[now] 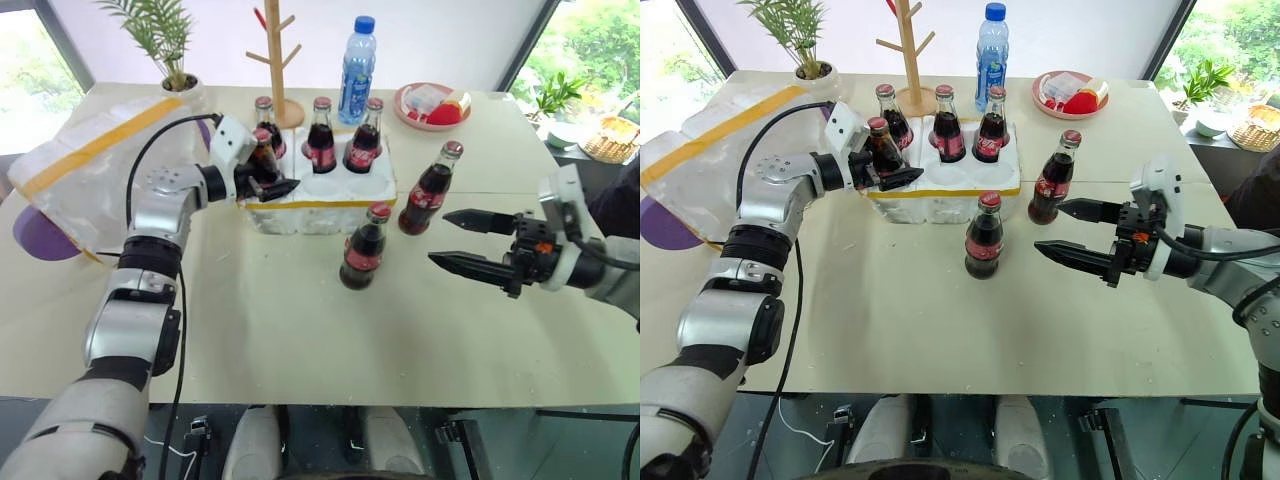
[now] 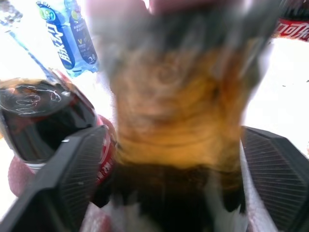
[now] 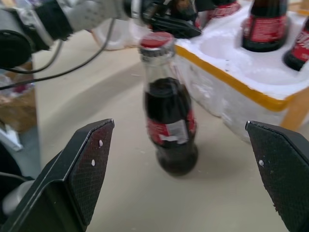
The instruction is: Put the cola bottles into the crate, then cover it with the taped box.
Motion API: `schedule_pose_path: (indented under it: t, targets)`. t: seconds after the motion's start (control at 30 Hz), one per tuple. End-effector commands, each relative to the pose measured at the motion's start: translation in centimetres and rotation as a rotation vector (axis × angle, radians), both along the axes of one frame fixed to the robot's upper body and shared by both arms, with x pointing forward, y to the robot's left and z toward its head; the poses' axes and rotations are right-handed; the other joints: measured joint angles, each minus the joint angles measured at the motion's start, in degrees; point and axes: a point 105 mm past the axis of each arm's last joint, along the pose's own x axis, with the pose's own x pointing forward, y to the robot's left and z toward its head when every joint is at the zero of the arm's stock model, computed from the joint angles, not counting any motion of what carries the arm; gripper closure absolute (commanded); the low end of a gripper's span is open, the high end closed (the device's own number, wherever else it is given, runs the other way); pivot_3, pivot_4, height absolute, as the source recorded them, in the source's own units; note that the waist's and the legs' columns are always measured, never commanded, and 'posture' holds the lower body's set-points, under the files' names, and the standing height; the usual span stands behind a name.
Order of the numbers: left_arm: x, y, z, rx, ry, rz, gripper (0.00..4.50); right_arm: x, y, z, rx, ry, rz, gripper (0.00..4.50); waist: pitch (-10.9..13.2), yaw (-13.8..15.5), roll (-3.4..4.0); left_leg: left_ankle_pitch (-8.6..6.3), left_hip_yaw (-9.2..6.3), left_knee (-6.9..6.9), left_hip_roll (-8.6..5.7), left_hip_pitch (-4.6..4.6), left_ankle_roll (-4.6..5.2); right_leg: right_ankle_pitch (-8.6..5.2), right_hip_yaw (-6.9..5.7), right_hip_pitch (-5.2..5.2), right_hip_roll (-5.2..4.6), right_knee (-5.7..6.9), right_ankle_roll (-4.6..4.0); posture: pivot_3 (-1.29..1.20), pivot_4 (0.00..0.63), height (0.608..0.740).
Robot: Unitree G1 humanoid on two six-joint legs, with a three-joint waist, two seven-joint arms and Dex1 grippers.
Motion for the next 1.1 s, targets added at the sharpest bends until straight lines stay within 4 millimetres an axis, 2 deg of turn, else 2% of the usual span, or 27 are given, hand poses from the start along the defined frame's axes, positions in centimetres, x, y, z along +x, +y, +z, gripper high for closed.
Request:
schedule_pose_path:
  t: [0.03, 0.13, 0.2, 0.27, 0.33, 0.4, 0.57, 0.8, 0.93, 1.07, 1.1]
  targets:
    - [-1.8, 1.8, 5.8, -0.102, -0.081, -0.043, 0.02, 0.2, 0.2, 0.0, -0.034, -0.037, 0.002, 0.0, 0.01, -0.24, -0.01, 0.0, -0.01, 0.0, 0.02, -0.01, 0.0, 0.0, 0.0, -0.01, 0.03, 0.0, 0.0, 0.0, 0.15, 0.74]
    - [-4.6, 3.0, 9.0, -0.151, -0.055, -0.136, 0.02, 0.2, 0.7, -0.3, -0.034, -0.035, 0.022, 0.0, 0.0, -0.44, 0.01, 0.0, -0.04, -0.02, 0.07, -0.03, 0.0, -0.01, 0.01, -0.06, 0.09, 0.04, -0.01, 0.0, 0.15, 0.74]
    - [-6.7, 3.6, 10.1, -0.153, -0.022, -0.194, 0.02, 0.1, 1.0, -0.3, -0.029, -0.032, 0.039, 0.0, 0.0, -0.52, 0.01, 0.0, -0.04, -0.02, 0.08, -0.01, 0.0, -0.01, 0.01, -0.05, 0.09, 0.04, -0.01, 0.0, 0.15, 0.74]
    - [-9.6, 4.2, 9.9, -0.084, 0.027, -0.285, 0.02, -0.1, 1.5, -0.6, -0.024, -0.027, 0.063, 0.0, -0.01, -0.64, 0.07, 0.0, -0.04, -0.02, 0.1, -0.01, 0.0, -0.01, 0.02, -0.05, 0.08, 0.03, -0.01, 0.0, 0.15, 0.74]
    - [-12.2, 4.6, 8.1, 0.049, 0.086, -0.354, 0.02, -0.1, 2.1, -1.1, -0.024, -0.025, 0.084, 0.0, -0.05, -1.05, 0.13, 0.0, -0.02, -0.04, 0.1, 0.05, 0.0, -0.02, 0.04, -0.01, 0.04, 0.03, 0.0, 0.0, 0.15, 0.74]
    - [-13.6, 4.7, 6.5, 0.116, 0.137, -0.365, 0.02, 0.2, 2.9, -1.6, -0.022, -0.039, 0.09, 0.0, -0.05, -1.26, 0.15, 0.0, -0.03, -0.08, 0.14, 0.17, 0.0, -0.03, 0.03, 0.09, 0.03, 0.01, -0.02, 0.0, 0.15, 0.74]
    - [-14.3, 4.1, 3.9, 0.161, 0.163, -0.358, 0.02, 1.7, 4.7, -3.1, -0.001, -0.032, 0.079, 0.0, -0.02, -0.77, 0.1, 0.03, -0.11, 0.0, 0.11, 0.15, -0.06, -0.09, -0.04, 0.18, -0.05, 0.01, -0.13, 0.0, 0.15, 0.74]
    - [-13.7, 2.4, 3.3, 0.132, 0.127, -0.351, 0.02, 3.9, 7.0, -4.8, 0.014, -0.016, 0.075, 0.0, -0.02, -0.05, 0.11, 0.03, -0.09, 0.01, 0.02, 0.14, -0.05, -0.04, -0.03, 0.16, 0.03, 0.01, -0.03, 0.0, 0.15, 0.74]
    - [-13.6, 2.2, 3.4, 0.116, 0.122, -0.349, 0.02, 4.7, 8.8, -5.3, 0.049, -0.002, 0.105, 0.0, -0.01, -0.27, 0.13, 0.03, -0.09, 0.0, 0.04, 0.14, -0.05, -0.04, -0.02, 0.15, 0.09, 0.02, -0.03, 0.0, 0.15, 0.74]
    - [-13.4, 2.1, 3.2, 0.113, 0.121, -0.337, 0.02, 5.3, 10.3, -6.9, 0.026, 0.032, 0.115, 0.0, 0.0, -0.3, 0.14, 0.03, -0.1, 0.0, 0.06, 0.14, -0.05, -0.04, -0.02, 0.14, 0.09, 0.02, -0.03, 0.0, 0.15, 0.74]
    - [-13.4, 2.1, 3.2, 0.115, 0.118, -0.331, 0.01, 5.1, 10.5, -6.6, 0.032, 0.029, 0.131, 0.26, 0.0, -0.25, 0.14, 0.03, -0.09, 0.0, 0.06, 0.14, -0.05, -0.04, -0.02, 0.14, 0.09, 0.02, -0.03, 0.0, 0.15, 0.74]
